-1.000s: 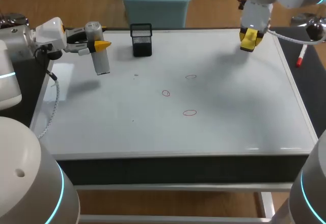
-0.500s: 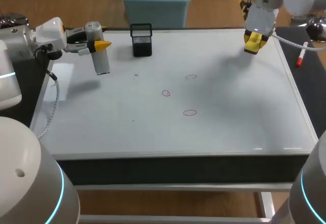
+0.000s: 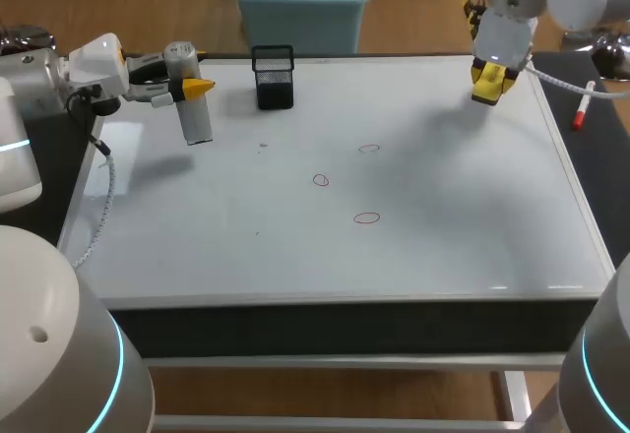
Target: Pick up the inspection probe, press it on each red-marked spot on the whiteboard one by one, put down the probe, pick up the eraser, and wipe off all the red marks.
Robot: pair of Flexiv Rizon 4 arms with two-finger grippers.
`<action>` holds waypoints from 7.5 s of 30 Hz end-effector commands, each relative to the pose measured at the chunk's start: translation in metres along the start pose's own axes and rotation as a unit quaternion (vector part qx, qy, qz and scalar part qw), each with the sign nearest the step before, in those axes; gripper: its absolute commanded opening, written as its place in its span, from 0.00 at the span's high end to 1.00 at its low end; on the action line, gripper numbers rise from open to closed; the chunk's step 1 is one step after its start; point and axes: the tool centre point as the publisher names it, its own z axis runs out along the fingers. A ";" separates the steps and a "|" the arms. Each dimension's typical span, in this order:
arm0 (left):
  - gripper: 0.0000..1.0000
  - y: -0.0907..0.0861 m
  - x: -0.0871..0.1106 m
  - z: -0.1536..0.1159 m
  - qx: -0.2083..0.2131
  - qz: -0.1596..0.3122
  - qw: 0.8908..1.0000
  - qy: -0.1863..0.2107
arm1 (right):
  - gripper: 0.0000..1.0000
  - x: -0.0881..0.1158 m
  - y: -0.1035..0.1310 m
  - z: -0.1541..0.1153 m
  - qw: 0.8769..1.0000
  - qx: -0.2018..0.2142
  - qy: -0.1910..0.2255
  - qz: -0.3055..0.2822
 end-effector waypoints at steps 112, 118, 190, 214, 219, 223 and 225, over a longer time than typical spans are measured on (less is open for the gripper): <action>1.00 -0.008 0.065 0.091 0.027 0.007 0.988 0.150 | 1.00 0.001 0.000 -0.001 1.000 0.001 0.001 -0.001; 1.00 -0.008 0.052 0.049 0.023 0.007 0.993 0.119 | 1.00 0.001 0.000 -0.001 1.000 0.001 0.001 -0.001; 1.00 -0.009 -0.002 -0.066 0.014 0.005 0.998 0.063 | 1.00 -0.136 0.192 -0.022 0.977 0.021 0.011 -0.210; 1.00 -0.009 -0.002 -0.066 0.014 0.005 0.998 0.063 | 1.00 -0.206 0.308 0.006 0.958 -0.048 -0.005 -0.282; 1.00 -0.009 -0.002 -0.066 0.014 0.005 0.998 0.063 | 1.00 -0.209 0.319 0.010 0.960 -0.052 -0.012 -0.275; 1.00 -0.009 -0.002 -0.066 0.014 0.005 0.998 0.063 | 1.00 -0.210 0.326 0.014 0.959 -0.054 -0.009 -0.279; 1.00 -0.009 -0.002 -0.066 0.014 0.005 0.998 0.063 | 1.00 -0.211 0.330 0.016 0.958 -0.053 -0.006 -0.283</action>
